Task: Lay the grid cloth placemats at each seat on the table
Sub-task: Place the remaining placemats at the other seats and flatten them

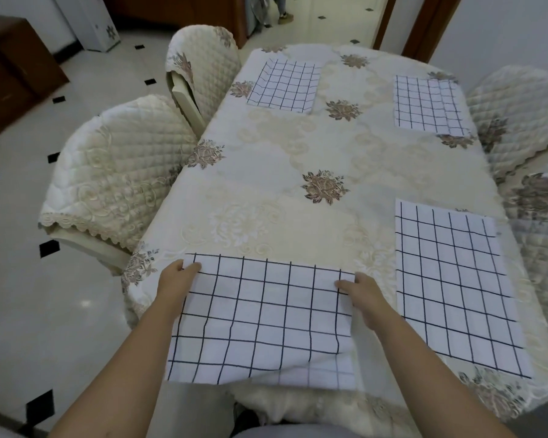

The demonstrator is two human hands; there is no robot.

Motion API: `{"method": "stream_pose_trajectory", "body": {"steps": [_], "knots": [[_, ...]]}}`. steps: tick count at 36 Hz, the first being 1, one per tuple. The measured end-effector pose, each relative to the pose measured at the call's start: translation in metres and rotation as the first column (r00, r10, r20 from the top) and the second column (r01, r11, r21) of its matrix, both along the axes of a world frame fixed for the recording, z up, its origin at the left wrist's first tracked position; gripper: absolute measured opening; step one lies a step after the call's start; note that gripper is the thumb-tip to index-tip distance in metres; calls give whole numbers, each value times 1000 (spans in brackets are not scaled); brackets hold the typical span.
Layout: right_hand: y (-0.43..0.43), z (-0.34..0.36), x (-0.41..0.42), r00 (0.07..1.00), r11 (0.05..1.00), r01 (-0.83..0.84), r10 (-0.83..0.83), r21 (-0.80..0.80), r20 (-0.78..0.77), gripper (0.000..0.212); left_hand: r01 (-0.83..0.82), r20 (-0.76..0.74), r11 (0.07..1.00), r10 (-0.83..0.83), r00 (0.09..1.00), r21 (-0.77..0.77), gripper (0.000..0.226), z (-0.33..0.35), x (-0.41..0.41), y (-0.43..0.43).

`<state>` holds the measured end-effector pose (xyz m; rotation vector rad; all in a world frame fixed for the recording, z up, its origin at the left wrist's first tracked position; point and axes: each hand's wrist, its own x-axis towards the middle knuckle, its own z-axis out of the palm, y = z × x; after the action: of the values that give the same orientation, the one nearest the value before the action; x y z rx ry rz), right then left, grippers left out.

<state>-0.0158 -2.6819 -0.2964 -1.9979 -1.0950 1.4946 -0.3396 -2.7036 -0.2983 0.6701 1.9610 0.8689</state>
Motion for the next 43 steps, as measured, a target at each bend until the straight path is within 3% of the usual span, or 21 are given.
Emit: {"method": "stream_pose_trajectory", "body": {"steps": [2, 5, 7, 10, 13, 18, 22, 29, 32, 37, 43], "knots": [[10, 2, 3, 1000, 999, 21, -21, 31, -23, 31, -4, -15, 999, 5, 1000, 36, 15, 1, -3, 2], [21, 8, 5, 999, 996, 34, -31, 85, -28, 22, 27, -90, 995, -19, 996, 95, 34, 4, -4, 9], [24, 11, 6, 993, 997, 60, -55, 46, -108, 8, 20, -105, 989, -4, 994, 145, 44, 9, -4, 13], [30, 8, 10, 989, 998, -18, 8, -66, -145, 12, -56, -109, 982, 77, 991, 181, 43, 7, -6, 22], [34, 3, 11, 979, 980, -144, 122, -137, -162, 29, -161, -25, 973, 167, 986, 162, 38, 2, -10, 28], [35, 5, 2, 960, 940, -271, 249, -209, -124, 15, -233, 136, 968, 219, 966, 93, 35, -12, -29, 41], [46, 3, -9, 964, 942, -264, 260, -209, -46, 8, -190, 179, 980, 175, 968, 67, 31, -19, -47, 62], [56, 4, -45, 997, 993, 1, 8, -116, 75, 20, 56, 128, 996, -65, 990, 73, 22, -10, -67, 114], [54, -7, -62, 983, 981, 182, -180, -61, 39, 29, 196, 123, 977, -206, 971, 87, 9, -1, -77, 139], [48, -20, -89, 882, 882, 470, -471, -32, -9, 16, 425, 106, 905, -422, 900, -3, 51, 0, -94, 175], [32, -22, -101, 675, 675, 738, -738, -2, -28, 18, 508, 27, 856, -512, 858, 91, 47, -1, -80, 196]]}}
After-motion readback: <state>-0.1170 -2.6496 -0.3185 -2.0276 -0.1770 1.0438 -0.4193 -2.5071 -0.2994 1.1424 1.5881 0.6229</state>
